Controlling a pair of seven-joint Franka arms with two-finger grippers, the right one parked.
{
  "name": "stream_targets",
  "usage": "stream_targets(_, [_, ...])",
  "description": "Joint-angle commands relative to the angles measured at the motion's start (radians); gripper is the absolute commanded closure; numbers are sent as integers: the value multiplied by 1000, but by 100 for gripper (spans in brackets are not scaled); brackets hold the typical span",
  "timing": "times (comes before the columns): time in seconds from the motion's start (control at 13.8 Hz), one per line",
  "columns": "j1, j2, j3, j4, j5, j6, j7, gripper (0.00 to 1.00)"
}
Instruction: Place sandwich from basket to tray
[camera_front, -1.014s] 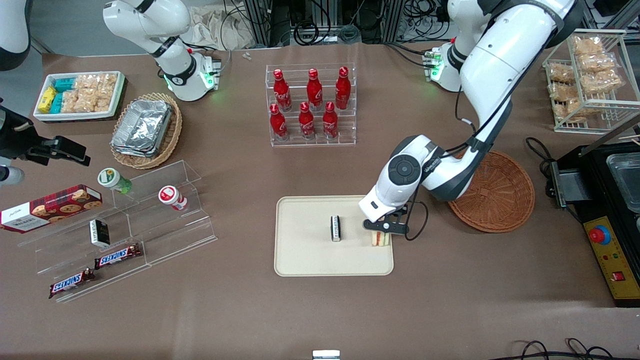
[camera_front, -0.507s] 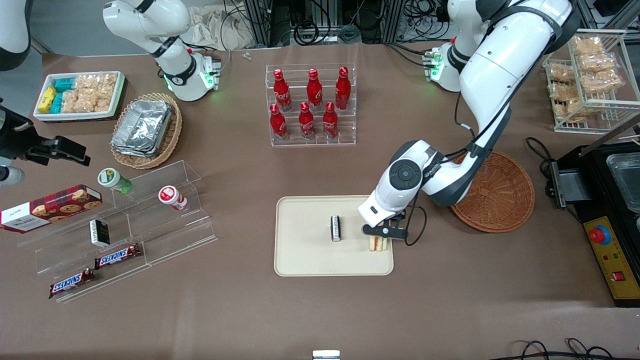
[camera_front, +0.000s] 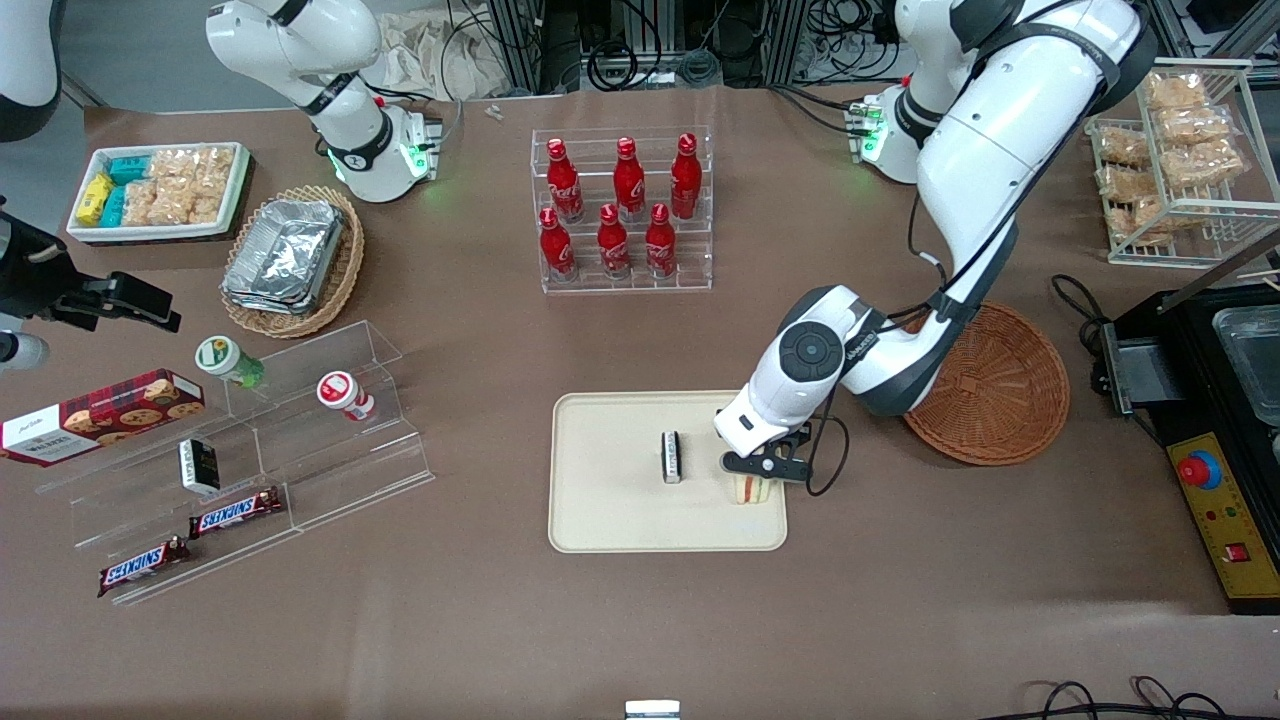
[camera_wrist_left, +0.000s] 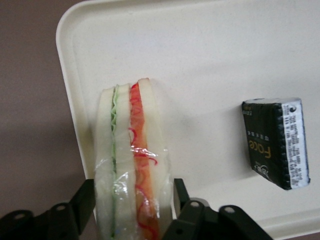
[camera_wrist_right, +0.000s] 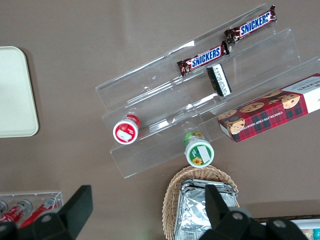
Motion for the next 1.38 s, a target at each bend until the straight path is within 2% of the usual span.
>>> stream_targets(0.0, [0,16,-8,19,35,17,-27,0])
stream_targets(0.14, [6,-18,-8,14,33,2,-50,0])
stream_targets(0.29, [13,-148,-12,-4,7,-105,-81,0])
stream_targets(0.51, [10,-312,-12,-3,-131,-296,-23,0])
stream_targets(0.65, [15,-427,-3,0,-253,-425,73,0])
stream_targets(0.87, [21,-600,107,-1,-378,-583,207,0])
stream_targets(1.01, [21,-688,181,0,-398,-676,275,0])
stream_targets(1.3, [20,-806,298,-15,-401,-762,278,0])
